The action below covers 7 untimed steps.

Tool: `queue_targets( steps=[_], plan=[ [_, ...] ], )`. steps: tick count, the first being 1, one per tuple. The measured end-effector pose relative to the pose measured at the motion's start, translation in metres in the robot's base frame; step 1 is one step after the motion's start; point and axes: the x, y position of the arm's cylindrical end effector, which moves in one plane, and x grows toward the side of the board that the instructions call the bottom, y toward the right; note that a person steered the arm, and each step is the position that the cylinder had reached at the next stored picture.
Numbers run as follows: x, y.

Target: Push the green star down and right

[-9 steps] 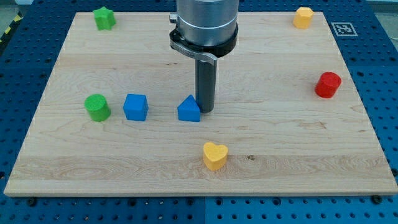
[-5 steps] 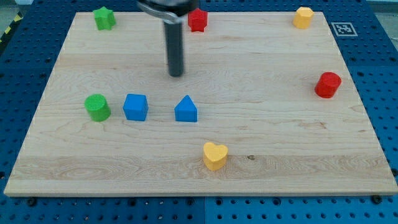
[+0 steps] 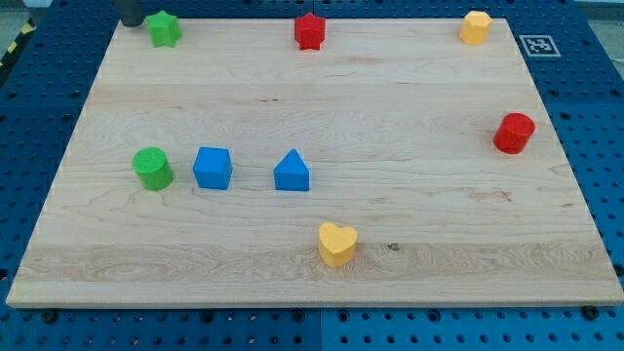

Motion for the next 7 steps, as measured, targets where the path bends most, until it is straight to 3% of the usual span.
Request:
queue_targets(
  steps=[2, 6, 7],
  plan=[
    [0.015, 0.052],
    [0.105, 0.071],
    [0.11, 0.106]
  ],
)
